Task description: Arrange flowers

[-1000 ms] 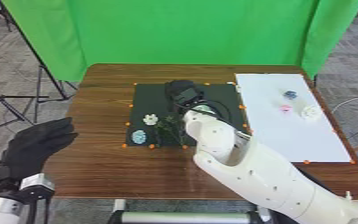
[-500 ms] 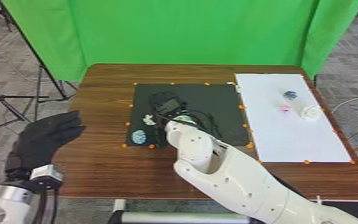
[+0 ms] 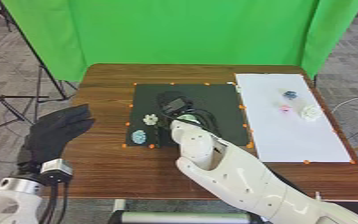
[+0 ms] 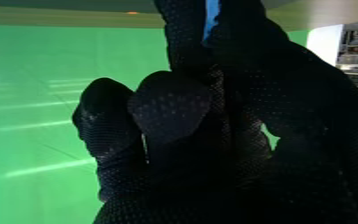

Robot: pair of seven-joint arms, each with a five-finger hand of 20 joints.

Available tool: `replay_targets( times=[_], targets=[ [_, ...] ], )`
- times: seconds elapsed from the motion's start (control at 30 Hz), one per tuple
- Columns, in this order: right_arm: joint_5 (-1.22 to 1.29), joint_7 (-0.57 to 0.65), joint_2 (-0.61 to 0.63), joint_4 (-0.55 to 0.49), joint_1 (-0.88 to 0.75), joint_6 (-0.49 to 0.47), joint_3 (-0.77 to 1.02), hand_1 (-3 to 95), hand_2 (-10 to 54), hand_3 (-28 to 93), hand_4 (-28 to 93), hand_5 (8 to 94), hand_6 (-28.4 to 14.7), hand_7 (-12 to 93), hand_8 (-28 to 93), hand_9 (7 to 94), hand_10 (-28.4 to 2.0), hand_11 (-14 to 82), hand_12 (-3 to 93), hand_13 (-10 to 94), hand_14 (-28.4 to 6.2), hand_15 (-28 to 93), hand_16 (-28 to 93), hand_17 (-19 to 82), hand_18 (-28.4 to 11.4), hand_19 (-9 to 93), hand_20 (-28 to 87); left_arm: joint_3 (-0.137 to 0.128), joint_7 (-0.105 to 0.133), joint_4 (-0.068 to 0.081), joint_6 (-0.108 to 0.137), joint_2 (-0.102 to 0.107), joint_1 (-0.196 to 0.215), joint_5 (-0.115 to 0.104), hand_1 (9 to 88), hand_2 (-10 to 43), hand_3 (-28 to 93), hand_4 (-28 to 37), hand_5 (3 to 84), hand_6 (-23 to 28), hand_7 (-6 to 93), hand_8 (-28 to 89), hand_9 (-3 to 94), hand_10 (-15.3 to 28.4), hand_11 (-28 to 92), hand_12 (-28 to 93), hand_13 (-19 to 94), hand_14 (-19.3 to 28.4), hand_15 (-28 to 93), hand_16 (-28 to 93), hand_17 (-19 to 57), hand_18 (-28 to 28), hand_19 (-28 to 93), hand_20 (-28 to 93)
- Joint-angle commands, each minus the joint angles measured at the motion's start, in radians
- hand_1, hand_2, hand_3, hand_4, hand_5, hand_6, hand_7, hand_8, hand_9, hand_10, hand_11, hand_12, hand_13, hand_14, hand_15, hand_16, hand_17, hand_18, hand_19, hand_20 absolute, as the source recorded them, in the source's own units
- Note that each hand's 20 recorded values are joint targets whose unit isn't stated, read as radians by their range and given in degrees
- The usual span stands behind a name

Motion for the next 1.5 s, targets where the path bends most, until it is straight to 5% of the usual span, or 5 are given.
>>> replay_targets(
  times=[0.03, 0.8, 1.1, 1.3, 1.5],
  targets=[
    [-0.043, 0.004, -0.022, 0.008, -0.021, -0.039, 0.019, 56.0, -9.5, 76, -28, 73.3, -0.5, 35, 1, 87.7, -7.2, 13.8, 37.2, 81, -3.4, 72, 22, 59, -14.2, 93, 36, -0.029, 0.001, -0.007, -0.005, -0.006, 0.019, 0.003, 28.3, 5.1, 81, -14.1, 48.4, 15.3, 11.8, -7, 38.5, 23.8, 25, 12, 26, 28.4, 57, -13, -9.6, 24.3, 58, 14],
    [-0.026, 0.051, -0.024, -0.007, -0.008, -0.077, 0.017, 49.1, -9.5, 73, -28, 67.7, -2.4, 34, -1, 78.6, -10.2, 22.8, 29.4, 76, -5.0, 74, 21, 56, -14.8, 93, 34, -0.039, -0.037, -0.007, -0.025, -0.026, 0.024, 0.017, 28.0, 5.7, 81, -13.8, 48.0, 16.1, 8.4, -6, 37.4, 24.0, 18, 14, 26, 28.4, 52, -8, -9.9, 24.3, 56, 18],
    [-0.053, 0.047, -0.021, -0.009, -0.010, -0.057, 0.019, 48.3, -9.5, 75, -28, 67.5, -3.1, 33, 0, 76.7, -11.6, 24.5, 28.4, 75, -6.0, 75, 21, 56, -15.0, 93, 34, -0.044, -0.024, -0.012, -0.014, -0.024, 0.041, 0.010, 28.1, 5.8, 80, -13.7, 48.0, 15.7, 9.2, -6, 38.0, 23.4, 20, 14, 26, 28.4, 53, -8, -9.5, 24.2, 55, 19],
    [-0.039, 0.057, -0.015, -0.015, 0.006, -0.033, 0.007, 42.9, -9.5, 77, -28, 67.2, -3.8, 28, 0, 70.9, -15.2, 33.3, 20.3, 74, -7.3, 76, 21, 56, -15.3, 93, 34, -0.046, -0.024, -0.013, -0.014, -0.025, 0.047, 0.010, 28.1, 5.8, 80, -13.6, 47.9, 15.6, 9.4, -6, 37.9, 23.3, 20, 14, 26, 28.4, 53, -9, -9.4, 24.2, 55, 20],
    [-0.018, 0.069, -0.005, -0.029, 0.015, -0.038, -0.001, 38.5, -9.3, 80, -25, 66.2, -4.3, 26, -10, 67.5, -17.0, 33.5, 18.2, 73, -8.4, 77, 21, 55, -15.8, 93, 35, -0.047, -0.024, -0.014, -0.014, -0.025, 0.051, 0.011, 28.0, 5.7, 80, -13.4, 48.0, 15.4, 9.9, -6, 38.0, 23.1, 21, 14, 26, 28.4, 55, -9, -9.3, 24.2, 56, 20]
  ],
)
